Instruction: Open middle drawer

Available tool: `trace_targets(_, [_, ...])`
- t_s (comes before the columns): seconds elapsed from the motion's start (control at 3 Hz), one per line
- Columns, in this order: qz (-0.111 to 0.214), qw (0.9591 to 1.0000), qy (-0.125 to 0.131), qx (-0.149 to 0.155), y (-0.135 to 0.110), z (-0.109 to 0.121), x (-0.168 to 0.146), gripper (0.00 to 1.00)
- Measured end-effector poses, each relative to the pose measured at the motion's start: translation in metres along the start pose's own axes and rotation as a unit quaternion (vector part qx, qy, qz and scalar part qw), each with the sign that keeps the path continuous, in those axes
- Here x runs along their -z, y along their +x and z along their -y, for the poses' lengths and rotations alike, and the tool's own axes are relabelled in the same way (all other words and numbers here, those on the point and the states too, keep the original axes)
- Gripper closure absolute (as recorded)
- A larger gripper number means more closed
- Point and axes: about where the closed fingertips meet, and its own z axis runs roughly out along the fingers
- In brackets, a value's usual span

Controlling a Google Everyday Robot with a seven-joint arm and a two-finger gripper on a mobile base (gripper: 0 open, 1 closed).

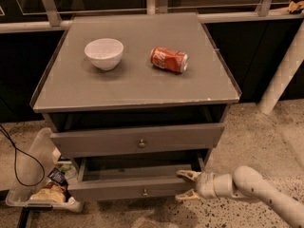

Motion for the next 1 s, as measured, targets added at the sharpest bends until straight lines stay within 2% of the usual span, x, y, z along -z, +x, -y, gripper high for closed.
trace_targets(0.33, [0.021, 0.9997, -0.009, 0.009, -0.005, -0.024, 0.022, 0.65])
trace_targets(0.67, [0.026, 0.9995, -0.014, 0.006, 0.002, -0.055, 0.039, 0.88])
trace_targets(1.0, [0.026, 0.9995, -0.014, 0.006, 0.0, -0.055, 0.041, 1.0])
